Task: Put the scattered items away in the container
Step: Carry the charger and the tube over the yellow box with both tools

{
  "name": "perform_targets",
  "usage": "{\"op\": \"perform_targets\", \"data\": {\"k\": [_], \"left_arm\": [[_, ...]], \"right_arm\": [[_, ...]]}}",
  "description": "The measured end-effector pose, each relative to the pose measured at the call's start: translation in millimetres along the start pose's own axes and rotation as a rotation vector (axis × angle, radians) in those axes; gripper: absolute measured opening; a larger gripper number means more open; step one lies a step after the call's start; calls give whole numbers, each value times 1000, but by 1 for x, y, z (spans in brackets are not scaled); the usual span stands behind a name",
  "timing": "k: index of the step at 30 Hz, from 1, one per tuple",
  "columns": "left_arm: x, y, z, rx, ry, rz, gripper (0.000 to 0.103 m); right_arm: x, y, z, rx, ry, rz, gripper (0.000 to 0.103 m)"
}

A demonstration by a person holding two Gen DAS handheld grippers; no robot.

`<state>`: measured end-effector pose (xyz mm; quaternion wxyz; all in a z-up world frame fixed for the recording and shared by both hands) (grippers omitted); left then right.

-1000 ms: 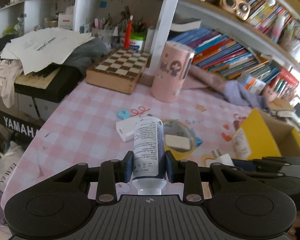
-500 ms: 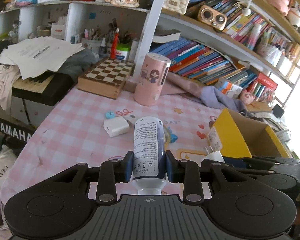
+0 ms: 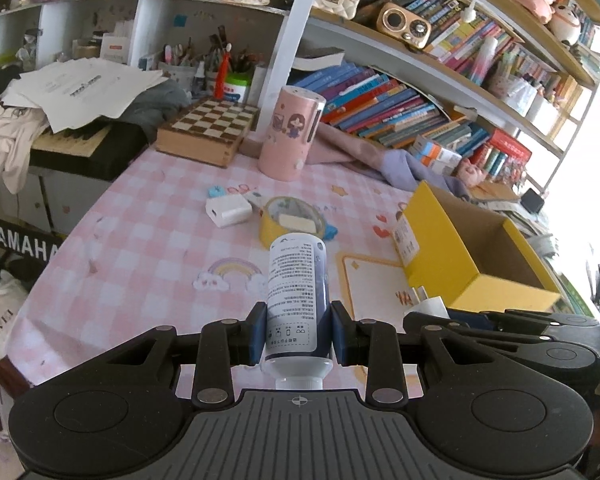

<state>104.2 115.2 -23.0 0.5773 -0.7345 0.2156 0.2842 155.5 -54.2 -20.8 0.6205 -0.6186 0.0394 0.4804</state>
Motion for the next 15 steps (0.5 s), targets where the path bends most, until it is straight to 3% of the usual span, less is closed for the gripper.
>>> {"op": "perform_targets", "data": {"k": [15], "left_arm": [[-39, 42, -7, 70, 74, 26, 31]], "right_arm": [[-50, 59, 15, 97, 72, -25, 25]]}}
Point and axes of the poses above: each gripper's, at about its wrist camera, not at the fingertips, and x roughly the way its jaws point, z to its left, y to its underside, the point moved 2 cm from there along x, roughly the way its jaws point, and after that the axes turned 11 degrees about -y, right-handed, at the moved point
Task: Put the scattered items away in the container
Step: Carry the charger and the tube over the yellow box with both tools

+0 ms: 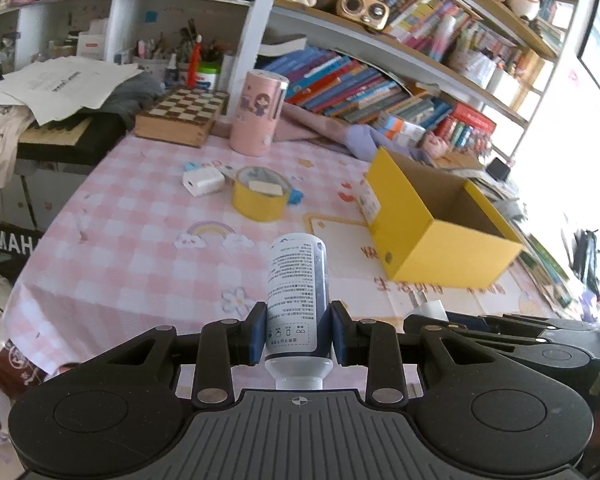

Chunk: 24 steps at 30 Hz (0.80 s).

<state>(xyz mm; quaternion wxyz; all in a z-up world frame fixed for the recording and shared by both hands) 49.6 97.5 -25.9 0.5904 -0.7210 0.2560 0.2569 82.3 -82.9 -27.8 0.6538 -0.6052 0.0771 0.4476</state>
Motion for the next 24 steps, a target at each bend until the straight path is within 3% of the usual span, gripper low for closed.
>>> {"op": "perform_targets", "data": {"k": [9, 24], "left_arm": [[-2, 19, -22, 53, 72, 38, 31], [13, 24, -76, 189, 214, 81, 31]], "right_arm": [[-25, 33, -7, 55, 64, 12, 25], [-65, 57, -50, 193, 210, -22, 25]]}}
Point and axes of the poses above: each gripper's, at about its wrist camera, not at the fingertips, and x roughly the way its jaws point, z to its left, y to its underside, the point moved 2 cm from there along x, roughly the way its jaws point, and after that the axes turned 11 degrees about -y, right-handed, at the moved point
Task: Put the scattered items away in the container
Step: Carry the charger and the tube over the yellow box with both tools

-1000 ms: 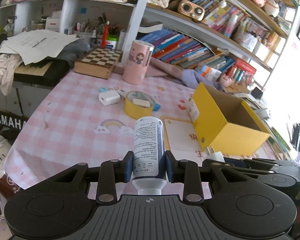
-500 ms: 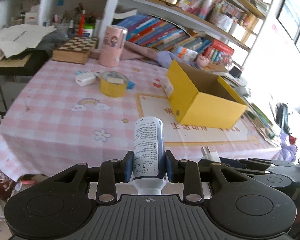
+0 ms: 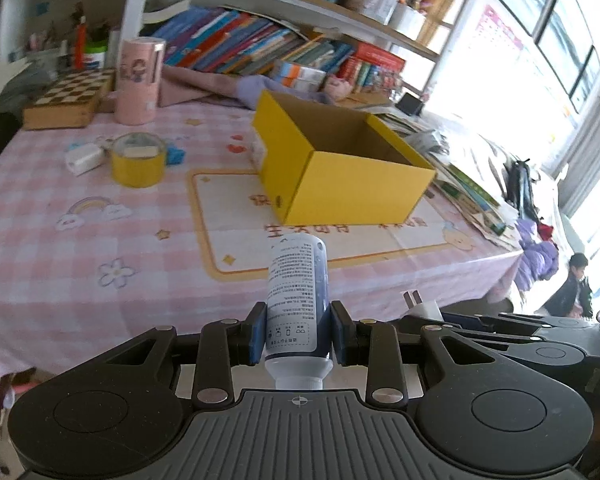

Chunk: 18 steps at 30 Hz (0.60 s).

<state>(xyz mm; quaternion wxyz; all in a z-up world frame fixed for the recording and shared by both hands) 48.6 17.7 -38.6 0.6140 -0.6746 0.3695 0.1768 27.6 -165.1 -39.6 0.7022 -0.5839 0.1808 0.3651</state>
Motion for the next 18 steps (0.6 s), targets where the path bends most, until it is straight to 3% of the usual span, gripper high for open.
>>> {"op": "perform_targets", "data": {"k": [18], "left_arm": [[20, -17, -18, 29, 32, 2, 31]], "right_arm": [[6, -18, -18, 3, 18, -3, 25]]}}
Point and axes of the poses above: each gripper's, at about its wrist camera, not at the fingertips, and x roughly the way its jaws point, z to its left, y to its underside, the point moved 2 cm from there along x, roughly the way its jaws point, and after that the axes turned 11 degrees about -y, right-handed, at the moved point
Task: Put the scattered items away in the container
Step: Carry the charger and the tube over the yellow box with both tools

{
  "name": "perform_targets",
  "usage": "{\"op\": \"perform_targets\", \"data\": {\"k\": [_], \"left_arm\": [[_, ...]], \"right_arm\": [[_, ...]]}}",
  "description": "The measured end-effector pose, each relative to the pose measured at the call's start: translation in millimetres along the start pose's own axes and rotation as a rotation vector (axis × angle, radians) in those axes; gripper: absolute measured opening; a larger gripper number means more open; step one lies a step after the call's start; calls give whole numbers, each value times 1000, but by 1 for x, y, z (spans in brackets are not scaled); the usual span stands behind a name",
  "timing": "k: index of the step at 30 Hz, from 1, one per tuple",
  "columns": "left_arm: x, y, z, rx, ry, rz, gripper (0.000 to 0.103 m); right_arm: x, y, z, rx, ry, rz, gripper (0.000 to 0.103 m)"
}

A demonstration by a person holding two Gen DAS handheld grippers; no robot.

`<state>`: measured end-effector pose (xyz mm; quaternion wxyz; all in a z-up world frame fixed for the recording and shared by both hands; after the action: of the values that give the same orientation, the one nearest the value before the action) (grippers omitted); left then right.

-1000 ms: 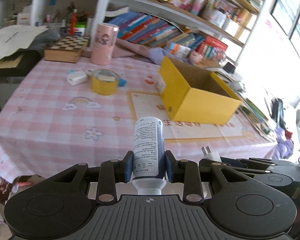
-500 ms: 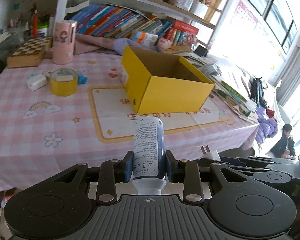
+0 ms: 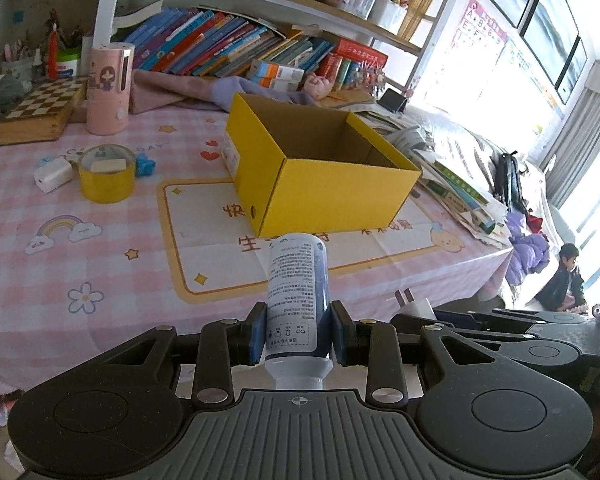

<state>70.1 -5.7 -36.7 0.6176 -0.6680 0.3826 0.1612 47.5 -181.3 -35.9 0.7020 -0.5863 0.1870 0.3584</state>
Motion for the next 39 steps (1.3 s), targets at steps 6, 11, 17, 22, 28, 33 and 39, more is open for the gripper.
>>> {"op": "perform_targets", "data": {"k": [6, 11, 17, 22, 28, 33, 39], "left_arm": [[9, -8, -5, 11, 10, -1, 31], [18, -18, -9, 26, 13, -9, 31], [29, -33, -11, 37, 7, -28, 31], [38, -50, -13, 41, 1, -58, 31], [50, -77, -20, 44, -7, -105, 31], [61, -104, -34, 79, -16, -147, 31], [83, -135, -53, 80, -24, -174, 31]], "right_arm": [[6, -8, -7, -1, 3, 0, 25], [12, -18, -14, 2, 8, -8, 25], [21, -33, -25, 2, 4, -21, 25], [28, -54, -34, -20, 5, -46, 25], [29, -87, -46, -88, 17, -108, 25], [32, -123, -67, -118, 24, -164, 25], [46, -163, -90, -150, 0, -188, 25]]}}
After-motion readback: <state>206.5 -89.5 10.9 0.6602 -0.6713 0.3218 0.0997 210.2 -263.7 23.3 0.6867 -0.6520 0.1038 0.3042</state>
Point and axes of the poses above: each gripper's, at about its wrist camera, not at the fingertips, and x roughly the way its jaws point, z to its left, y to its underside, the point moved 2 cm from there along x, roughly the way its jaws point, and after that the axes turned 11 degrees about -y, right-handed, at the moved point
